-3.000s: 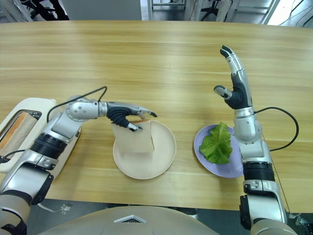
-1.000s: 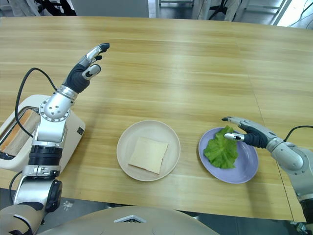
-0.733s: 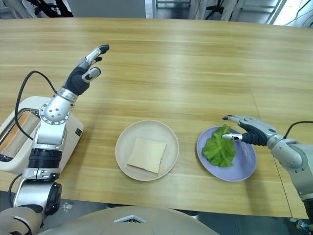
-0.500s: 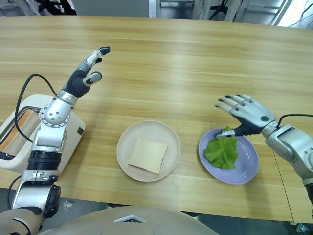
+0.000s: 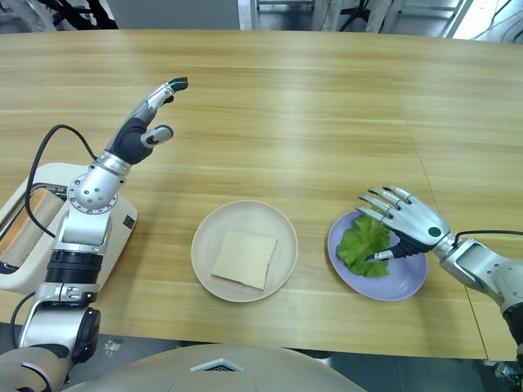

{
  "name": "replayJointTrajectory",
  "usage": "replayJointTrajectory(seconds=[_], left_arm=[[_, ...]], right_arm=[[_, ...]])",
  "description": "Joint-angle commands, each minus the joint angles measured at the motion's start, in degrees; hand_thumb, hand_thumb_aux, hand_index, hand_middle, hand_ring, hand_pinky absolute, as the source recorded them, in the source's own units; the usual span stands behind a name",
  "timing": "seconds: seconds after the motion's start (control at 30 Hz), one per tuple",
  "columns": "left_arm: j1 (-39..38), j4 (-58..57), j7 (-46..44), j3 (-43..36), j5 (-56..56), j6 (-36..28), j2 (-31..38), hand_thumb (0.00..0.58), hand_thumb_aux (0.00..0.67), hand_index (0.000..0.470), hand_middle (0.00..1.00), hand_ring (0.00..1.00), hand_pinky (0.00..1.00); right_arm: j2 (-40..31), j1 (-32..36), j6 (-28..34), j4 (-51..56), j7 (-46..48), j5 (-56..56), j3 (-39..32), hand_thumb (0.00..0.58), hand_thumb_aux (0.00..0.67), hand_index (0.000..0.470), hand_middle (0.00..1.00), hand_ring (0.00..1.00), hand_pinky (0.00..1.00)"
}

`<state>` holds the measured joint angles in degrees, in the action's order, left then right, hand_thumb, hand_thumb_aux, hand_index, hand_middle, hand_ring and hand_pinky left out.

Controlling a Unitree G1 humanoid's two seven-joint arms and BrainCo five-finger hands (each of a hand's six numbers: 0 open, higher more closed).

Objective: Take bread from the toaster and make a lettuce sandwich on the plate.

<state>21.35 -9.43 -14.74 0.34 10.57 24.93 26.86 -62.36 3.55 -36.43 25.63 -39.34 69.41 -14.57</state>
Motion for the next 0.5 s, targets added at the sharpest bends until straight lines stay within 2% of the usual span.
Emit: replayJointTrajectory(seconds=[0.03,0.27,0.5], left_arm=[[-0.3,-1.5,-0.3,-0.5,0.7,0.4,0.6,0.0,0.0,0.0,0.0,0.0,0.0],[-0.6,-1.8,-0.3,-0.8,1.0,0.7,0.5,0.0,0.0,0.0,0.0,0.0,0.0],[-0.4,-2.3,-0.4,-0.9,1.2,1.3,0.6,0.0,0.0,0.0,0.0,0.0,0.0]], right_arm=[[0.0,2.7,0.3,4.8,-5.8,2.9,-4.3,0.0,0.0,0.0,0.0,0.0,0.0],[2.1,7.2,2.2,14.6,-12.7,5.6,-11.6,0.0,0.0,0.0,0.0,0.0,0.0],[3.3,10.4,3.1,18.2,-15.8,6.5,-17.0,0.0,0.0,0.0,0.0,0.0,0.0]])
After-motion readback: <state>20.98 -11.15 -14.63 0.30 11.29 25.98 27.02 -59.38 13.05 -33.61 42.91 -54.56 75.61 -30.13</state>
